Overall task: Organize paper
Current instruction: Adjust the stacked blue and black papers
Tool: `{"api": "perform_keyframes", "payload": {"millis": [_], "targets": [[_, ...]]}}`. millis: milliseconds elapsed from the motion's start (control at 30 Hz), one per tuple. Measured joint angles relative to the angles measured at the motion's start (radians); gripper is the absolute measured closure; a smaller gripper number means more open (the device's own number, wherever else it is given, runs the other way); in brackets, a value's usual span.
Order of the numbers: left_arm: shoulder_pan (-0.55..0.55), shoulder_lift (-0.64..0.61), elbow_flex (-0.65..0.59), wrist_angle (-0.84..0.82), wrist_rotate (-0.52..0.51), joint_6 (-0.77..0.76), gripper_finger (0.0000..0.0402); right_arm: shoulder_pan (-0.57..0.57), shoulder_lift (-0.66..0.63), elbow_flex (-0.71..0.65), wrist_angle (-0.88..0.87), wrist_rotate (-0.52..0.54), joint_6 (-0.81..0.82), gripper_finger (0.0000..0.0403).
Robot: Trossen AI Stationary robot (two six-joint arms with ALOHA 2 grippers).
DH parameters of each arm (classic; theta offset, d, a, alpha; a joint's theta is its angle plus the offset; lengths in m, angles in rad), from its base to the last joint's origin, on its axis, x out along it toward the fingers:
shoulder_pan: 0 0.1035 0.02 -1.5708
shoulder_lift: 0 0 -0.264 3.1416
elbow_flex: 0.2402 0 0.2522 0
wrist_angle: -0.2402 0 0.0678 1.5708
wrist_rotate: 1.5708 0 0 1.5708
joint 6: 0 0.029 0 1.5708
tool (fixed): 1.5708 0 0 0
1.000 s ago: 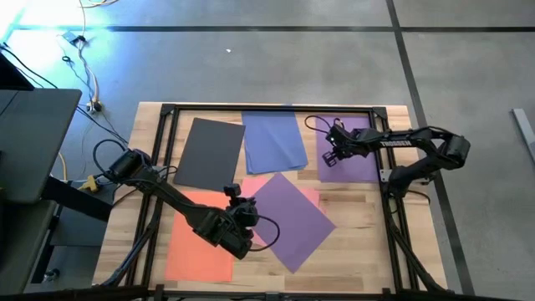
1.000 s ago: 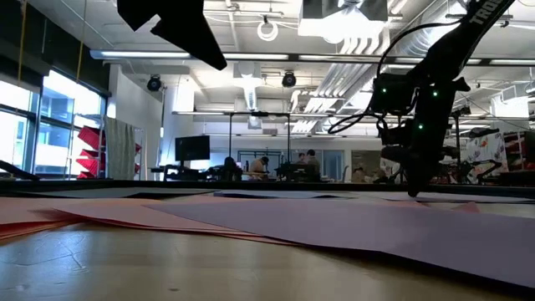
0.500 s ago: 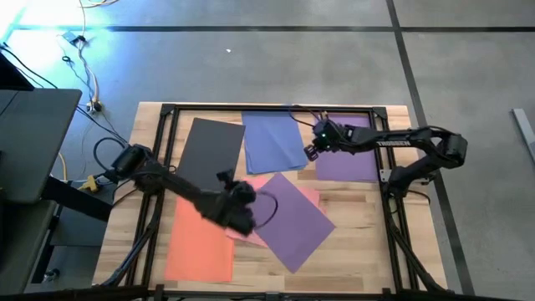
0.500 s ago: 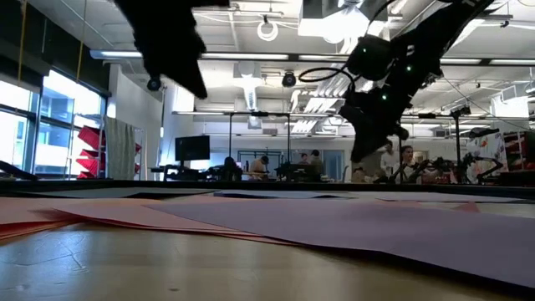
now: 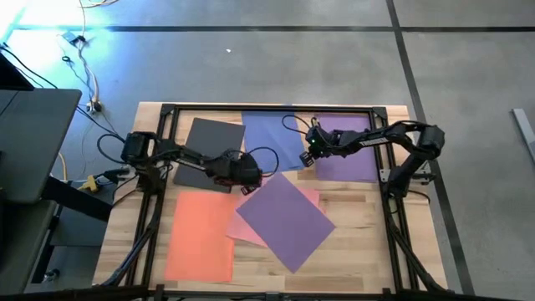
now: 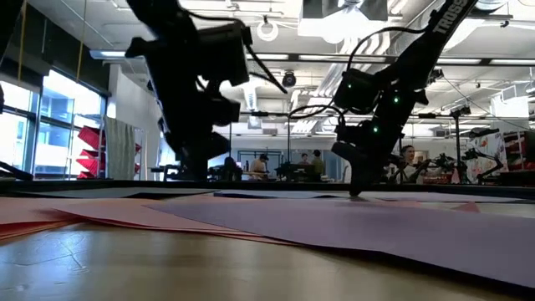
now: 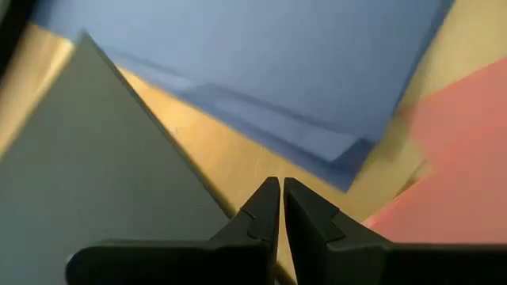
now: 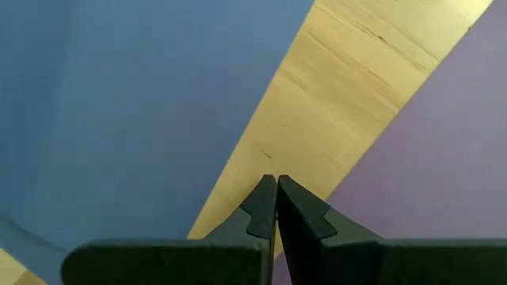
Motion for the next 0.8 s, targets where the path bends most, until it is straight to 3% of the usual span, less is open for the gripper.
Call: {"api": "perform_keyframes", "payload": {"millis": [467, 800], "targets": [[0.059, -0.004, -0.104, 0.182, 0.065, 0.026, 0.0401, 0.090, 0.004, -0.002, 0.000, 0.008, 0.004, 0.0403], [0.059, -0.003, -0.108, 0.203, 0.070, 0.037, 0.0401, 0.149, 0.003, -0.002, -0.002, -0.016, 0.026, 0.0403]]}}
